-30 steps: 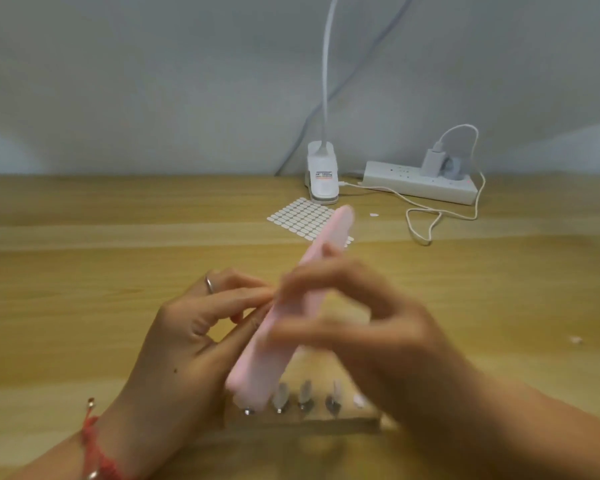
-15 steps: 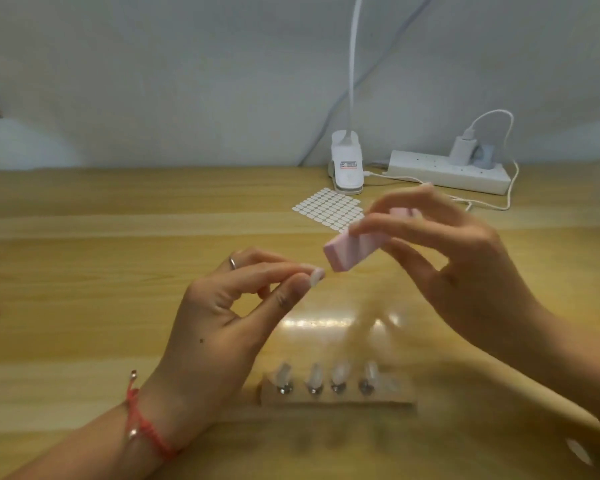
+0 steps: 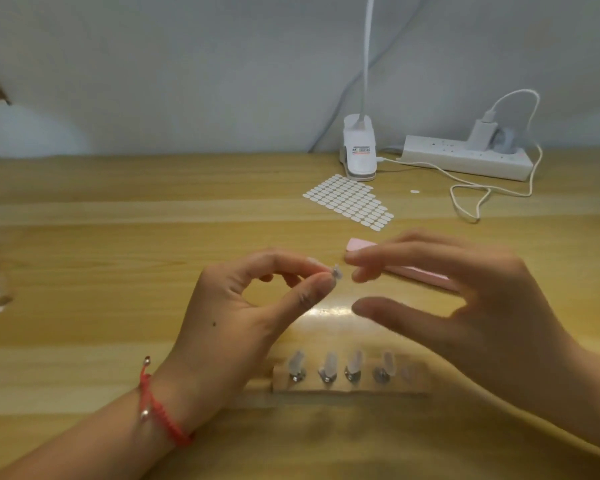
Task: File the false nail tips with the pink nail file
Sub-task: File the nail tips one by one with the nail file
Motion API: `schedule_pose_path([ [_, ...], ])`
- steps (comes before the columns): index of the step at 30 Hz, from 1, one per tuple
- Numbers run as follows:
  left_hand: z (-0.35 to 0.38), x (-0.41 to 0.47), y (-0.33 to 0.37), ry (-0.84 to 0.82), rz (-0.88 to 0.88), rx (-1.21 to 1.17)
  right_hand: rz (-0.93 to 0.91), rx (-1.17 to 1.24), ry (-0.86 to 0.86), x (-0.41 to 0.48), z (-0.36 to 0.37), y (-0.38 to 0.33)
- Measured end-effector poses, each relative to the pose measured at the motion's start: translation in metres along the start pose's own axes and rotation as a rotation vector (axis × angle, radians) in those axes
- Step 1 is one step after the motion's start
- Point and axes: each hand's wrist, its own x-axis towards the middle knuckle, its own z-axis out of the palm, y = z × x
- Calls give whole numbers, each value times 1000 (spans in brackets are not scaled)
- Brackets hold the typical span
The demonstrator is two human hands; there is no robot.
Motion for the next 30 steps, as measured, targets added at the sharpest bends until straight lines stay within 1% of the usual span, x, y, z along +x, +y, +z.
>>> schedule_pose_path([
  [2,0,-1,0,-15,0,12,-3,8,0,-3,4,-4],
  [7,2,-3,2,-46,19,15,-6,4,78,-2,6,-5],
  [10,3,-4,3,-67,35,26,-2,-6,70,-3,6,-2],
  [15,3,-3,1,-48,57,0,-12,-32,35,-6,7,2],
  [21,2,-3,3,-41,42,15,-13,-32,35,-6,8,3],
  [26,1,-4,6,-40,21,43,44,17,54,-8,9,2],
  [30,2,-3,8,-52,-8,3,91,79,65,-8,11,1],
])
